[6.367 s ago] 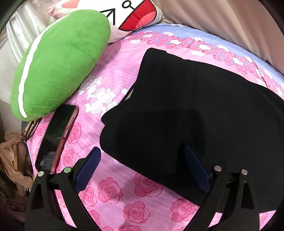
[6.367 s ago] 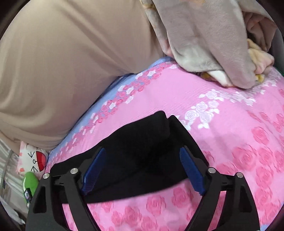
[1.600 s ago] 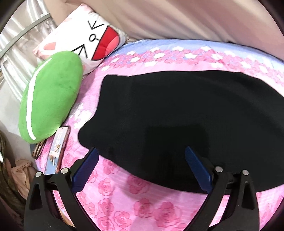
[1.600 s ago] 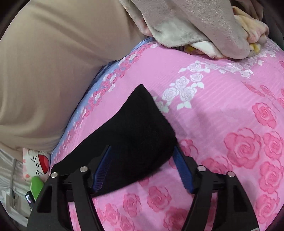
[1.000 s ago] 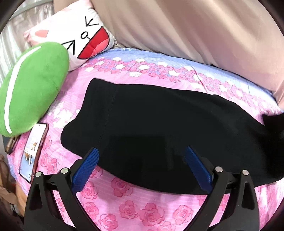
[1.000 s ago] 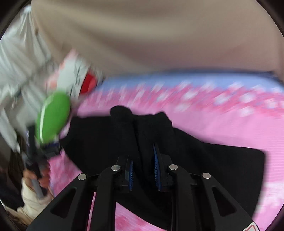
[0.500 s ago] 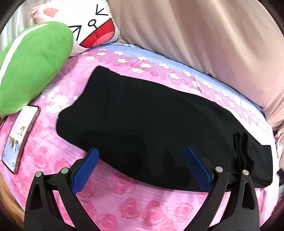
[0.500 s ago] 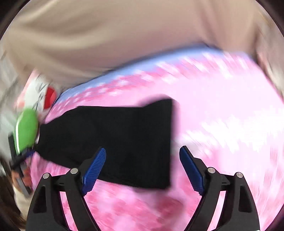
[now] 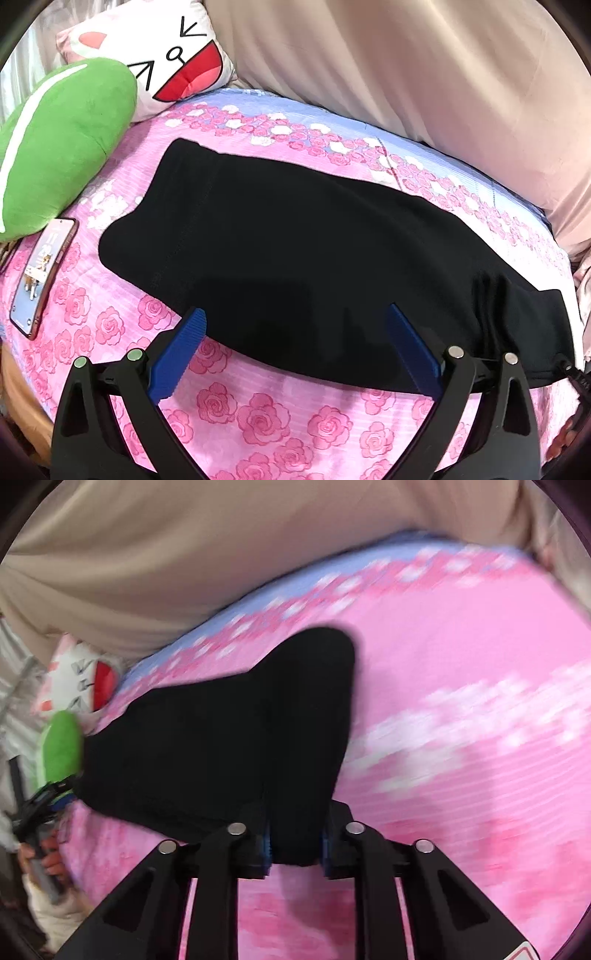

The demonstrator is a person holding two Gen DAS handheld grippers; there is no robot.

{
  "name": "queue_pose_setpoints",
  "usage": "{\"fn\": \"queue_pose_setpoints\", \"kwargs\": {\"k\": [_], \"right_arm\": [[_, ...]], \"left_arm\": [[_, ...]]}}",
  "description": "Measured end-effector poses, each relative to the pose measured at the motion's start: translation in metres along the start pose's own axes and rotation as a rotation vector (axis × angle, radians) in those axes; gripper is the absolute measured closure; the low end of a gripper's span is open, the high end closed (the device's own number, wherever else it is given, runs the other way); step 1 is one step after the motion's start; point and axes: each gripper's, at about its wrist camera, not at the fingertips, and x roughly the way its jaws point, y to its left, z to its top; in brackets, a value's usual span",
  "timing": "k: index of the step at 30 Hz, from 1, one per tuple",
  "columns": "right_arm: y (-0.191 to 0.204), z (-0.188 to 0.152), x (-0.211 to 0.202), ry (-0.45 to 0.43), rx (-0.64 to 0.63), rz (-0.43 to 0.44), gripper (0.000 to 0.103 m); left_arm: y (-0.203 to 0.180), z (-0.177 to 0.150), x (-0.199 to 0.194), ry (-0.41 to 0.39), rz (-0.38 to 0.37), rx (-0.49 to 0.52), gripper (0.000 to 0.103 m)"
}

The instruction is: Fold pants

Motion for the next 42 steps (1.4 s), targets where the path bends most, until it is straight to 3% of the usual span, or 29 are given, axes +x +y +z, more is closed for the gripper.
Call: {"fn": "queue_pose_setpoints", "kwargs": {"k": [3,5,10,12,14,15,16,18,19,22,25,26,28,29,32,33,35,38,39,42], "right_arm": [[-0.02,0.004,-0.017,-0.013,-0.006,-0.017,0.089],[-0.039,-0.001,-0.027,-0.031,-0.023,-0.105,0.089],[-0.108,-0.019,-0.067,-0.089,0.107,-0.204,0.087],[-0.131,-0.03,-0.075,-0.094,0.156,-0.26,0.074],[-0.136,-0.036,-0.082,-0.084,0.121,-0.378,0.059],[-0.128,-0.039,-0.097,-0.133,0.109,-0.419,0.057],[-0.119,-0.04,-0.105,-0.171,0.084,-0.41,0.054],[-0.089,-0.039,-0.117,-0.213,0.001,-0.3,0.032],[-0.061,-0.037,-0.108,-0.19,-0.066,-0.211,0.031],[-0.006,-0.034,-0.062,-0.083,-0.194,-0.055,0.033],[0.031,-0.023,-0.009,-0.029,-0.3,-0.095,0.034],[0.036,-0.017,0.009,-0.014,-0.316,-0.126,0.043],[0.039,-0.008,0.04,0.027,-0.328,-0.2,0.087],[0.037,-0.003,0.044,0.025,-0.291,-0.188,0.089],[0.05,0.01,0.031,-0.047,-0.262,-0.129,0.089],[0.054,0.012,0.033,-0.052,-0.263,-0.12,0.081],[0.057,0.012,0.062,0.048,-0.27,-0.114,0.077],[0.066,0.026,0.037,-0.014,-0.239,-0.069,0.076],[0.074,0.032,0.031,-0.034,-0.239,-0.009,0.076],[0.111,0.051,0.049,0.055,-0.261,0.186,0.076]], "left_arm": [[-0.01,0.001,-0.001,-0.003,0.028,0.028,0.007],[-0.018,0.0,0.001,-0.006,0.05,0.054,0.007],[-0.04,-0.008,0.017,0.029,0.053,0.116,0.007],[-0.05,-0.014,0.027,0.045,0.058,0.148,0.007],[-0.056,-0.017,0.038,0.067,0.074,0.158,0.007],[-0.057,-0.017,0.042,0.077,0.075,0.153,0.007],[-0.058,-0.018,0.044,0.082,0.075,0.149,0.007],[-0.057,-0.018,0.049,0.085,0.09,0.14,0.007],[-0.056,-0.018,0.05,0.085,0.098,0.136,0.007],[-0.052,-0.015,0.054,0.082,0.11,0.111,0.007],[-0.049,-0.012,0.057,0.067,0.182,0.117,0.007],[-0.045,-0.011,0.059,0.064,0.198,0.117,0.006],[-0.036,-0.007,0.064,0.077,0.177,0.103,0.005],[-0.031,-0.005,0.065,0.079,0.163,0.096,0.005],[-0.021,0.0,0.065,0.071,0.154,0.076,0.005],[-0.019,0.001,0.066,0.073,0.147,0.07,0.005],[-0.014,0.004,0.066,0.074,0.119,0.055,0.005],[-0.006,0.007,0.057,0.058,0.096,0.049,0.006],[-0.001,0.009,0.054,0.053,0.085,0.043,0.006],[0.009,0.013,0.06,0.064,0.113,0.045,0.006]]}}
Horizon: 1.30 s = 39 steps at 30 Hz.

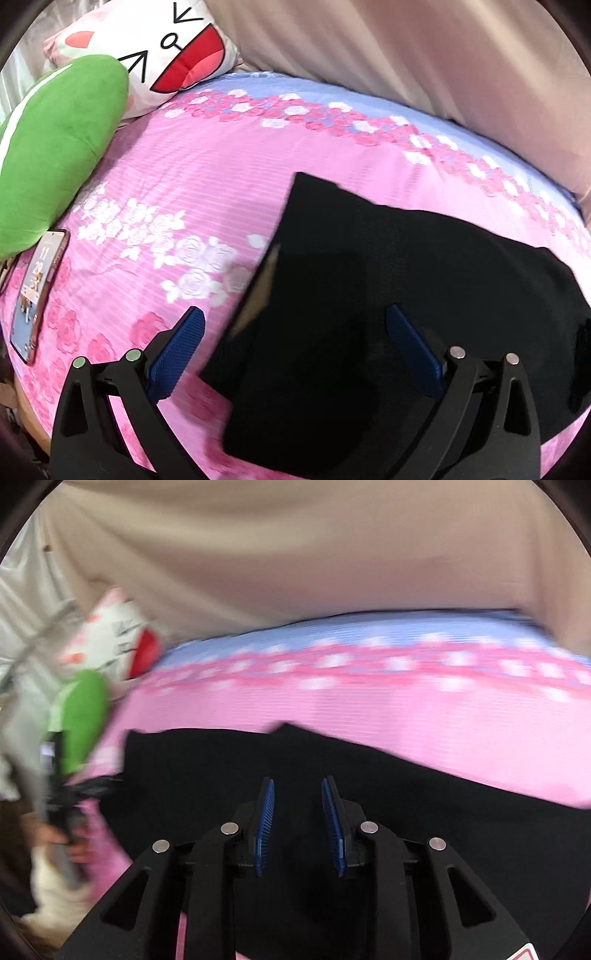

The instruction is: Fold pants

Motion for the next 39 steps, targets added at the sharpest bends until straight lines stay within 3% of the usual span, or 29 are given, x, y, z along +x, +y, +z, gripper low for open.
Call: {"fn": "queue_pose_setpoints", "kwargs": {"k": [1,2,5,6,7,8,10,11,14,17,21,22,26,27,29,30,31,34,37,39], "right_arm": [[0.008,0.009,0.022,0.053,-0.004,0.065,0.076],[0.014,0.014,0.04,0.093,-0.008,0.077,0.08],[0.026,0.024,0.112,0.224,-0.034,0.026,0.096],[0.024,0.028,0.13,0.237,-0.029,-0.002,0.102],[0.019,0.037,0.139,0.194,-0.017,0.003,0.103],[0.016,0.044,0.15,0.197,-0.013,-0.05,0.103],[0.011,0.051,0.16,0.194,0.017,-0.04,0.103],[0.012,0.051,0.158,0.194,0.016,-0.046,0.103],[0.032,0.046,0.11,0.075,-0.031,-0.076,0.091],[0.046,0.025,0.053,-0.037,-0.089,-0.124,0.06],[0.057,-0.008,0.01,-0.091,-0.084,-0.136,0.056],[0.055,-0.015,0.002,-0.094,-0.073,-0.135,0.056],[0.044,-0.034,-0.017,-0.098,-0.043,-0.16,0.045],[0.042,-0.039,-0.024,-0.1,-0.038,-0.169,0.042],[0.032,-0.049,-0.038,-0.111,-0.013,-0.2,0.037],[0.025,-0.053,-0.044,-0.116,-0.001,-0.213,0.034],[0.018,-0.058,-0.05,-0.122,0.011,-0.234,0.033],[-0.005,-0.071,-0.071,-0.14,0.047,-0.298,0.032],[-0.034,-0.082,-0.089,-0.148,0.104,-0.348,0.03],[-0.053,-0.089,-0.101,-0.159,0.142,-0.389,0.03]], "left_arm": [[0.002,0.001,0.005,0.006,0.036,0.004,0.006],[0.005,0.001,0.01,0.003,0.068,0.008,0.005],[0.012,0.006,0.015,0.006,0.041,0.001,0.005],[0.013,0.009,0.015,-0.002,0.05,0.012,0.005],[0.012,0.012,0.016,-0.014,0.068,0.023,0.005],[0.013,0.015,0.018,-0.023,0.084,0.028,0.005],[0.016,0.021,0.021,-0.017,0.074,0.024,0.005],[0.019,0.023,0.019,-0.02,0.071,0.018,0.005],[0.039,0.016,-0.01,-0.062,0.02,-0.025,0.005],[0.069,-0.01,-0.034,-0.025,-0.145,-0.131,0.005],[0.077,-0.043,-0.019,0.114,-0.409,-0.283,0.005],[0.074,-0.046,-0.023,0.068,-0.38,-0.283,0.005],[0.055,-0.04,-0.019,0.013,-0.313,-0.284,0.007],[0.051,-0.038,-0.017,0.006,-0.32,-0.282,0.011],[0.044,-0.029,-0.015,-0.015,-0.278,-0.299,0.041],[0.043,-0.027,-0.015,-0.023,-0.266,-0.296,0.052],[0.041,-0.023,-0.012,-0.013,-0.264,-0.297,0.077],[0.032,-0.011,-0.013,0.003,-0.247,-0.281,0.083],[0.002,0.001,-0.05,-0.079,-0.227,-0.181,0.085],[-0.033,0.011,-0.085,-0.136,-0.285,-0.097,0.086]]}}
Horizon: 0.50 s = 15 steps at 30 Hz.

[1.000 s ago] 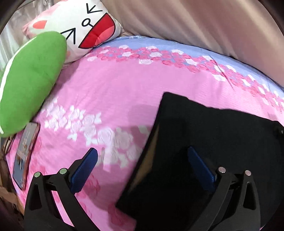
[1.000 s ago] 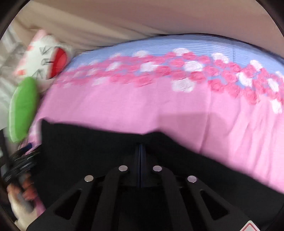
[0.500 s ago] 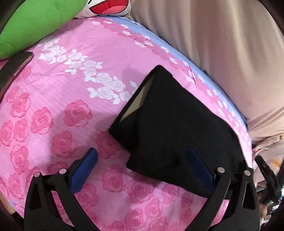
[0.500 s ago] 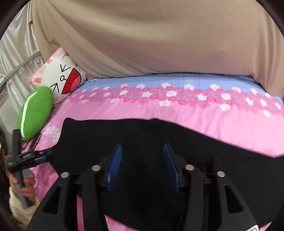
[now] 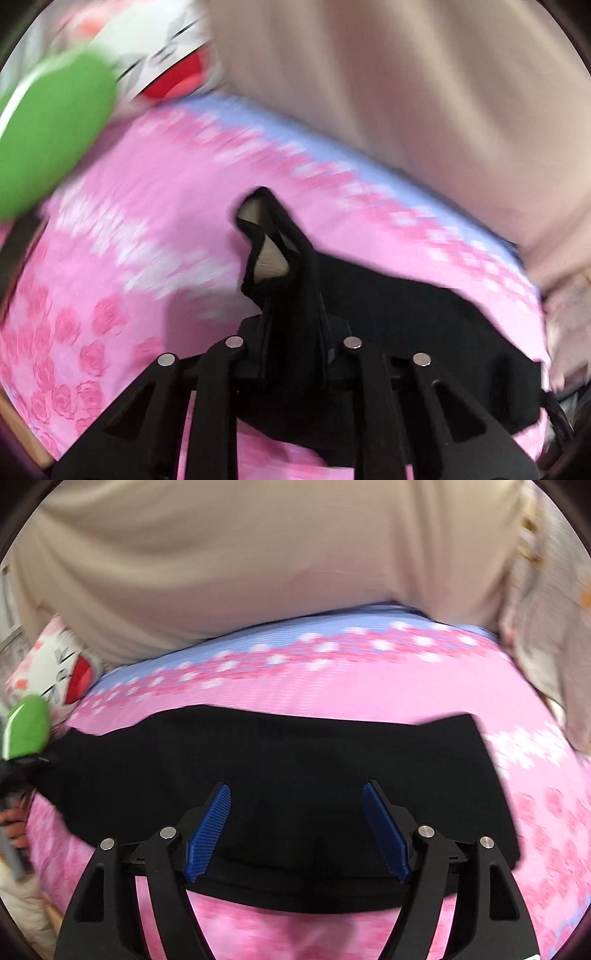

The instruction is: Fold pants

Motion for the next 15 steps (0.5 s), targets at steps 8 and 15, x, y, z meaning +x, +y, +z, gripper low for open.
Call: {"fn": "queue_pose_setpoints", "kwargs": {"k": [8,15], "right_arm": [[-0.07,-0.017,-0.016,-0.049,0.129,-0.008,0.03],[-0.094,-0.025,-0.017,-0.021,0.159,0.024,0.028]], "left_arm": [[-0.215,-0.034,-0.023,0.038,-0.289,0.373,0.074],[-0.272,-0.123,0.031,0.211,-0.25,0.542,0.023]]}}
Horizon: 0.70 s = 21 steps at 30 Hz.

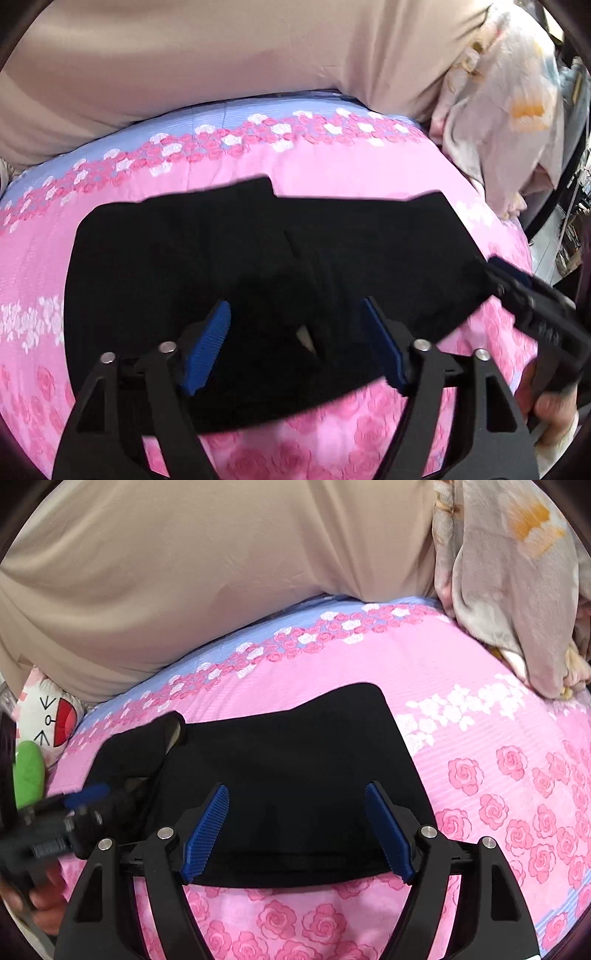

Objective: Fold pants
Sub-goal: 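Fold the trouser bundle over with the right gripper toward the left gripper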

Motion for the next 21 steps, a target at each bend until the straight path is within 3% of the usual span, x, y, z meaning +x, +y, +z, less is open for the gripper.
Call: {"fn": "queue_pose_setpoints", "kwargs": {"k": [1,6,10,15,17,20,21], "right_arm": [[0.001,0.001,0.001,0.012,0.008,0.039,0.028],[0.039,0.008,0.02,0.08,-0.018,0.247,0.02],[0.089,0.01,0.059,0.203,-0.042,0.401,0.02],[0.134,-0.004,0.086,0.309,-0.086,0.405,0.021],[0.146,-0.014,0.082,0.318,-0.101,0.43,0.021],[0.155,-0.022,0.076,0.31,-0.12,0.398,0.021],[0.156,-0.022,0.078,0.306,-0.101,0.395,0.027]], "left_arm": [[0.002,-0.002,-0.007,-0.016,0.004,-0.005,0.015],[0.055,-0.013,-0.065,-0.16,0.21,-0.045,0.008],[0.11,-0.021,-0.082,-0.167,0.361,-0.145,0.007],[0.166,-0.044,-0.083,-0.124,0.418,-0.252,0.007],[0.179,-0.054,-0.084,-0.113,0.41,-0.269,0.007],[0.187,-0.059,-0.078,-0.104,0.376,-0.277,0.007],[0.188,-0.061,-0.078,-0.102,0.367,-0.276,0.007]]}}
